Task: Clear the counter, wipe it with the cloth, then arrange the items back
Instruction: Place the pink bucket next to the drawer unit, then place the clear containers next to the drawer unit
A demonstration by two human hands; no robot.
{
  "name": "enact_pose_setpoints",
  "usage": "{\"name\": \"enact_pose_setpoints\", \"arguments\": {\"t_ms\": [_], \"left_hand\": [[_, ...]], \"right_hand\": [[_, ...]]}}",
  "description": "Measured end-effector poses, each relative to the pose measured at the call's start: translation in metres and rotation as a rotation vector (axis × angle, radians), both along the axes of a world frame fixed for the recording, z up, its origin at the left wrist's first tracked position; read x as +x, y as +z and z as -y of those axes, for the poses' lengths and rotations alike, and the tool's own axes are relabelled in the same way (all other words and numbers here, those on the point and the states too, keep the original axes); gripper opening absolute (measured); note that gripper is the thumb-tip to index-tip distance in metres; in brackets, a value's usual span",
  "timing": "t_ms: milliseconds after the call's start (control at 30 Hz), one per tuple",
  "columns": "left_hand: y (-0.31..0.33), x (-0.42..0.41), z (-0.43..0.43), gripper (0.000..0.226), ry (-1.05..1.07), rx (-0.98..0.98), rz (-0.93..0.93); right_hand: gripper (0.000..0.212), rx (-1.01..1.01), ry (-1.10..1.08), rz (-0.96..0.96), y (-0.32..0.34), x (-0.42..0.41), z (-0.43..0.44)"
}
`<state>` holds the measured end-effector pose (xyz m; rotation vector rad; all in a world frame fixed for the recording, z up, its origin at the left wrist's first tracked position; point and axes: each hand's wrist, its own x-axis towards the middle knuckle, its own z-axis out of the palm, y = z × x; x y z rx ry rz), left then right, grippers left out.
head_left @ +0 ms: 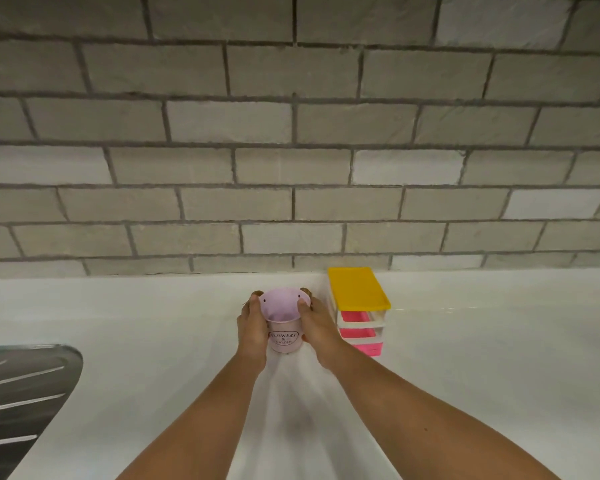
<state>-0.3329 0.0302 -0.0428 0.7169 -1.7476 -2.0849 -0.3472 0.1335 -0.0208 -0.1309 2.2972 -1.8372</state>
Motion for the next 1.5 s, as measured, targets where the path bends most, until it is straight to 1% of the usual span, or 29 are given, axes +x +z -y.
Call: {"name": "enact_pose_setpoints", "arguments": {"t_ms": [167, 300, 367, 400, 467, 533, 600, 733, 867, 1033, 1267, 1367, 1500], "left_hand": [[0.003, -0.004, -0.002, 0.032, 0.025, 0.005, -0.069], [0.003, -0.004, -0.007, 0.035, 0.032, 0.030, -0.111], [0.002, -0.001, -0.009, 0.036, 0.061, 0.030, -0.101], [0.001, 0.000, -0.011, 0.041, 0.088, 0.020, -0.076], [0.001, 0.004, -0.013, 0.050, 0.183, -0.012, -0.005], [0.006, 0.010, -0.017, 0.048, 0.300, -0.044, 0.009], [0.013, 0.018, -0.024, 0.040, 0.380, -0.059, -0.049], [0.034, 0.030, -0.043, 0.027, 0.419, -0.098, -0.174], [0.056, 0.036, -0.066, 0.019, 0.396, -0.143, -0.268], [0.080, 0.042, -0.113, 0.008, 0.313, -0.171, -0.399], [0.095, 0.044, -0.206, 0.011, 0.149, -0.164, -0.385], [0.101, 0.050, -0.262, 0.019, 0.058, -0.135, -0.398], [0.108, 0.070, -0.348, 0.021, -0.064, -0.126, -0.399]], "right_hand": [[0.037, -0.023, 0.026, -0.019, -0.003, -0.005, 0.002], [0.042, 0.011, 0.060, 0.001, -0.005, -0.010, 0.000], [0.049, 0.044, 0.069, 0.012, 0.001, -0.006, -0.003], [0.049, 0.059, 0.071, 0.005, 0.006, -0.002, -0.006], [0.047, 0.094, 0.083, -0.004, 0.015, 0.002, -0.012], [0.046, 0.130, 0.095, 0.005, 0.025, 0.009, -0.018], [0.043, 0.167, 0.105, 0.017, 0.036, 0.015, -0.025], [0.021, 0.146, 0.141, 0.015, 0.058, 0.031, -0.047], [0.020, 0.121, 0.115, -0.032, 0.075, 0.047, -0.075], [0.018, 0.120, 0.017, -0.026, 0.093, 0.063, -0.121], [0.020, 0.113, -0.118, -0.053, 0.110, 0.085, -0.217], [0.020, 0.123, -0.187, -0.073, 0.114, 0.098, -0.268], [0.023, 0.128, -0.280, -0.091, 0.117, 0.119, -0.347]]}}
